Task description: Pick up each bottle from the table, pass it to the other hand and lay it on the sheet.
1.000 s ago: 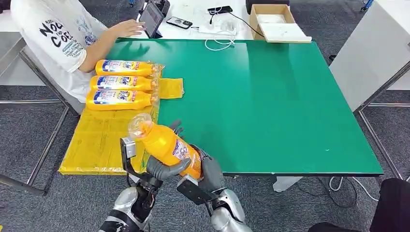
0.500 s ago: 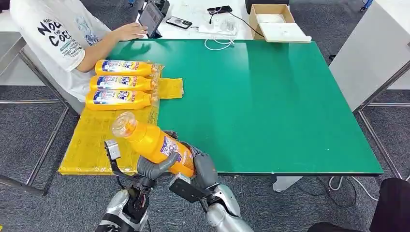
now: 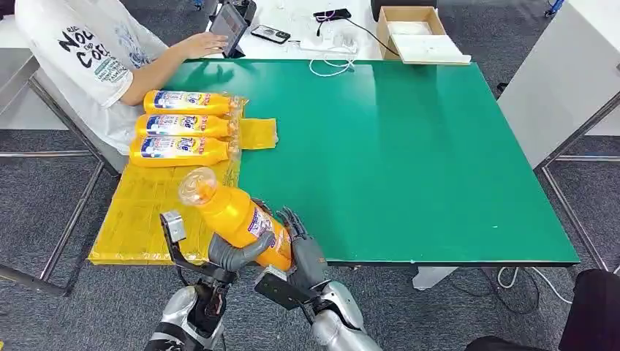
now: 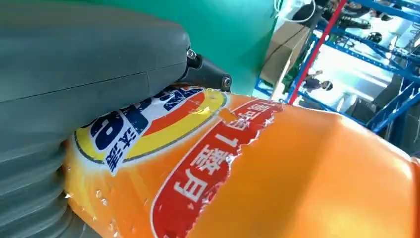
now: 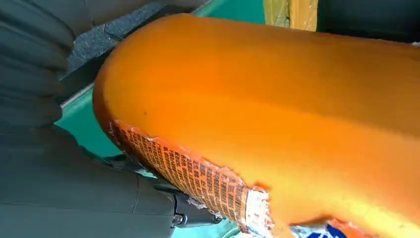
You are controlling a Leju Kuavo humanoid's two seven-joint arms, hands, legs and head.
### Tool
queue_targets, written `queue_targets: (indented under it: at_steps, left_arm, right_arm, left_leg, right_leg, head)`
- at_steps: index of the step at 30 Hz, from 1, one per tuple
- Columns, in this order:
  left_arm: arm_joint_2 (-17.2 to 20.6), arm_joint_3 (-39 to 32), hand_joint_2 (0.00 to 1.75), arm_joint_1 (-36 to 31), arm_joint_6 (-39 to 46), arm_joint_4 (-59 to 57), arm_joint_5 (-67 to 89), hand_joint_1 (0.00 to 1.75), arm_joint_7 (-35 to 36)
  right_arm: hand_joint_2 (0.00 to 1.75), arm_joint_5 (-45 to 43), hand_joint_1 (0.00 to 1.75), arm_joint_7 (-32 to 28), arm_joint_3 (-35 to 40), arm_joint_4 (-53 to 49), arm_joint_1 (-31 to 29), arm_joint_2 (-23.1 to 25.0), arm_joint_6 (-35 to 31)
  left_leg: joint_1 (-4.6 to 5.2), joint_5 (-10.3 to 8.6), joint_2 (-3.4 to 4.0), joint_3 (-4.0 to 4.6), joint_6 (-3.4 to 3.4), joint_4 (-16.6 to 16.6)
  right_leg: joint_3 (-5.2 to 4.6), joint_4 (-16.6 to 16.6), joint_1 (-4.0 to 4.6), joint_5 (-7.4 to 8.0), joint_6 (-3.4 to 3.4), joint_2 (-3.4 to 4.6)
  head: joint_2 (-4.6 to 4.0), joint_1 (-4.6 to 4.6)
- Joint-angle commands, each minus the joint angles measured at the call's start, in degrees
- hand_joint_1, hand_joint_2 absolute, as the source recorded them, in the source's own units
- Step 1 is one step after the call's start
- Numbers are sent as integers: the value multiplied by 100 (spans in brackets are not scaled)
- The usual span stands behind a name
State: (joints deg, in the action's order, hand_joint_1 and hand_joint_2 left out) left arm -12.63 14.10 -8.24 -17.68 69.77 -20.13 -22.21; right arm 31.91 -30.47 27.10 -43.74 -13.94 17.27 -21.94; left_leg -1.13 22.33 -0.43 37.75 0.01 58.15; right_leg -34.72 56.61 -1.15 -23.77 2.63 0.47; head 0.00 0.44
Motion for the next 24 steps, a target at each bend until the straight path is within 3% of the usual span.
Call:
queue_targets:
  at_steps: [1, 3, 4, 5, 7, 10, 16, 24]
  left_arm:
    - [-14, 120, 175, -734, 1715, -67, 1953, 175, -627]
    - [12, -78, 175, -894, 2349, -174, 2547, 175, -791]
    - [148, -355, 175, -1160, 3935, -530, 3661, 175, -772]
    - [276, -626, 175, -1357, 3750, -800, 3539, 175, -925]
    - [260, -849, 175, -1432, 3601, -947, 3572, 175, -1067]
    - [365, -1070, 175, -1618, 4587, -1400, 4429, 175, -958]
    - [592, -1451, 175, -2021, 5202, -2256, 5069, 175, -1008]
    - [1203, -1292, 175, -2596, 5768, -3989, 7452, 175, 245]
  right_arm:
    - [0, -359, 0, -77, 197, -784, 376, -291, 643]
    - [0, -596, 0, -81, 129, -1574, 583, -439, 844]
    - [0, -1138, 0, -573, -111, -2361, 809, -504, 738]
    - [0, -1173, 0, -190, -110, -3005, 952, -665, 941]
    - [0, -1143, 0, -58, -141, -3218, 1013, -699, 1021]
    - [0, -1471, 0, -620, -393, -3554, 1196, -514, 553]
    - [0, -1746, 0, -722, -443, -4017, 1309, -510, 96]
    - [0, -2384, 0, -953, -770, -4746, 1400, -364, -563]
  left_leg:
    - [-5, 0, -21, -1, 3, 2]
    - [-3, 3, -28, -6, 5, 5]
    - [-7, 5, -36, -9, 6, 7]
    - [-2, -1, -40, -1, 5, 5]
    - [-2, 1, -22, -10, 5, 3]
    - [3, 8, -14, -33, 4, -4]
    - [-2, 4, 4, -24, 4, -5]
    - [-3, 9, -1, -37, 3, -1]
  right_leg:
    - [10, -1, 7, -7, -8, -25]
    - [18, 3, 6, -12, -10, -34]
    - [27, 3, 10, -16, -13, -43]
    - [15, 5, 5, -13, -10, -42]
    - [21, 3, 5, -8, -12, -25]
    - [42, 2, 3, -13, -19, -20]
    - [30, -2, 5, -3, -11, 1]
    - [45, 3, 7, -11, -18, -4]
  head:
    - [0, 2]
    - [0, 2]
    - [0, 2]
    - [0, 4]
    - [0, 11]
    - [0, 0]
    - [0, 2]
    - [0, 4]
